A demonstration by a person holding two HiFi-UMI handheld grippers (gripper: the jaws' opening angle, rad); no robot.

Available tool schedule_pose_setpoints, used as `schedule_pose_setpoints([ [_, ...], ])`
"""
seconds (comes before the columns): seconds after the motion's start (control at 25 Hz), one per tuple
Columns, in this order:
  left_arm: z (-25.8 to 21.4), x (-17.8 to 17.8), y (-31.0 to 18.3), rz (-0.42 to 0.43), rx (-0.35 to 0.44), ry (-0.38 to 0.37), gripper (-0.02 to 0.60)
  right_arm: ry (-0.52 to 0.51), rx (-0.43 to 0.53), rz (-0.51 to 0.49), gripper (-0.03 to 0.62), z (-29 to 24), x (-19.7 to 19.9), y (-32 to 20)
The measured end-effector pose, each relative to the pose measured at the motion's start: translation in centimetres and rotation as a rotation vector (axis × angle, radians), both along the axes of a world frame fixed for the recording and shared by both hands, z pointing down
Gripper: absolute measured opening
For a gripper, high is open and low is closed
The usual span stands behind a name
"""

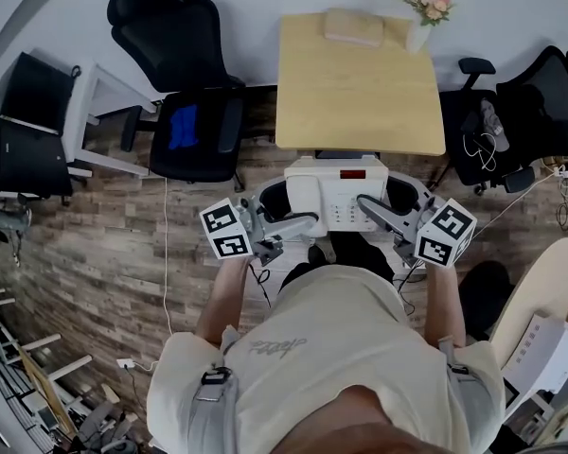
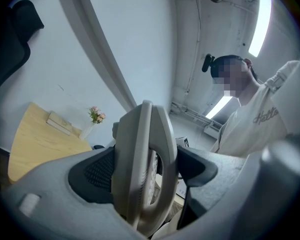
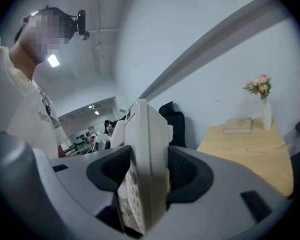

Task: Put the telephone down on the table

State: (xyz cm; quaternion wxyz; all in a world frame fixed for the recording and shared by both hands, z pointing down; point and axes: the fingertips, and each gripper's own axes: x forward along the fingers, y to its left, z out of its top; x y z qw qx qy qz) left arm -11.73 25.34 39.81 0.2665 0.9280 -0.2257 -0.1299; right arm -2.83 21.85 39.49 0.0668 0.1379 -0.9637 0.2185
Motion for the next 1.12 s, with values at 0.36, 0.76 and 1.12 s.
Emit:
schedule_pose_setpoints([
  [0.36,-0.1,1.6,-11.4,-0.013,-0.035,-0.088,0.38,-0.083,-0.019,-0.024,0.216,0.5,1.4,-11.6],
  [0.76,0.5,4.8,-22.4,0.0,-0.07,-0.072,0.38,-0.09,-0.05,0.012,0.215,1.3,4.8,-22.4],
  [1.12,2.6,6.2,-27.9,0.077,-0.119,-0.024,0.38,-0.042,-0.097,0.085,0.215,3.1,6.5,-27.1],
])
